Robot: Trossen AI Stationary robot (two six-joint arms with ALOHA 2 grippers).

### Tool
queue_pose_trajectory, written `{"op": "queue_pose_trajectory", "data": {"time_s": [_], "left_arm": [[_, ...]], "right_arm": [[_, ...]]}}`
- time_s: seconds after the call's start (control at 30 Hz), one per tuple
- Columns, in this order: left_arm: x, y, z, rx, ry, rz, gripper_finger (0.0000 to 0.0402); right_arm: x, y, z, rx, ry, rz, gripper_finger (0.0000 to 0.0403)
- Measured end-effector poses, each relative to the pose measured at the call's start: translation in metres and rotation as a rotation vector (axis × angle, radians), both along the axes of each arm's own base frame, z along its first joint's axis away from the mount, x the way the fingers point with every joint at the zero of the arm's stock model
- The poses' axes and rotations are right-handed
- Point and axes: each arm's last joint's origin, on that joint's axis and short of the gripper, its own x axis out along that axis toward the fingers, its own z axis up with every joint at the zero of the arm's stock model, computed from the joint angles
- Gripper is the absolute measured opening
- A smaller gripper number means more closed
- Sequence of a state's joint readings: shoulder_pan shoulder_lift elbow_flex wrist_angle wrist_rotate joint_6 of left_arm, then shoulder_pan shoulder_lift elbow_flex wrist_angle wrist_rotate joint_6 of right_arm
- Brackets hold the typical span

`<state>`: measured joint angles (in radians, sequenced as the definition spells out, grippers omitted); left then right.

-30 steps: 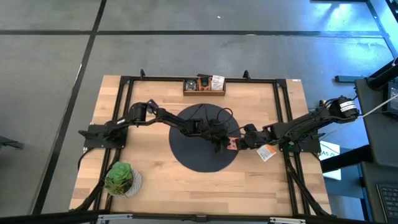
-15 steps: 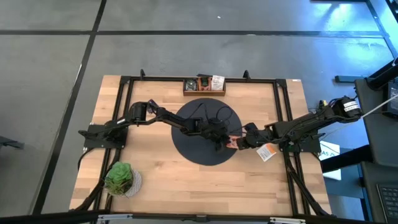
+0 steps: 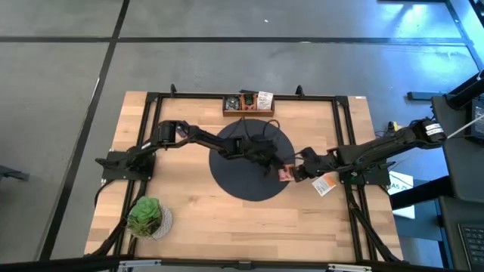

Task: Pick & Place Tea
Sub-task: Put the orange tea bag into the middle section of the wooden organizer

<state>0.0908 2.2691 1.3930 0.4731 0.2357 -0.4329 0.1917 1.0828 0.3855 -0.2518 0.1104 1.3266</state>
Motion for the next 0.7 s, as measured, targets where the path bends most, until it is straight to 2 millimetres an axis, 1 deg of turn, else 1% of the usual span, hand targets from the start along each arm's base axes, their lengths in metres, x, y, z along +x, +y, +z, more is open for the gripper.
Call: {"op": "queue_pose_trajectory", "data": {"time_s": [0.07, 0.17, 0.27, 0.37, 0.47, 0.6, 0.7], "left_arm": [[0.0, 0.006, 0.002, -0.004, -0.009, 0.002, 0.0116], [-0.001, 0.014, 0.007, -0.046, -0.037, -0.044, 0.0116], [-0.005, 0.025, 0.026, -0.091, -0.085, -0.133, 0.0116], [-0.012, 0.036, 0.054, -0.07, -0.146, -0.231, 0.0116], [-0.024, 0.048, 0.09, -0.021, -0.19, -0.259, 0.0116], [-0.052, 0.062, 0.14, 0.094, -0.186, -0.229, 0.0116], [-0.077, 0.068, 0.169, 0.195, -0.13, -0.16, 0.0116]], "right_arm": [[-0.004, -0.001, 0.003, -0.01, 0.009, 0.01, 0.0004], [-0.006, -0.002, 0.011, -0.05, -0.031, 0.056, 0.0004], [-0.004, -0.004, 0.031, -0.136, -0.074, 0.104, 0.0002], [0.0, -0.011, 0.058, -0.234, -0.083, 0.161, 0.0002], [0.006, -0.023, 0.089, -0.336, -0.065, 0.188, 0.0002], [0.013, -0.046, 0.127, -0.466, -0.035, 0.224, 0.0002], [0.021, -0.066, 0.149, -0.572, -0.009, 0.255, 0.0002]]}}
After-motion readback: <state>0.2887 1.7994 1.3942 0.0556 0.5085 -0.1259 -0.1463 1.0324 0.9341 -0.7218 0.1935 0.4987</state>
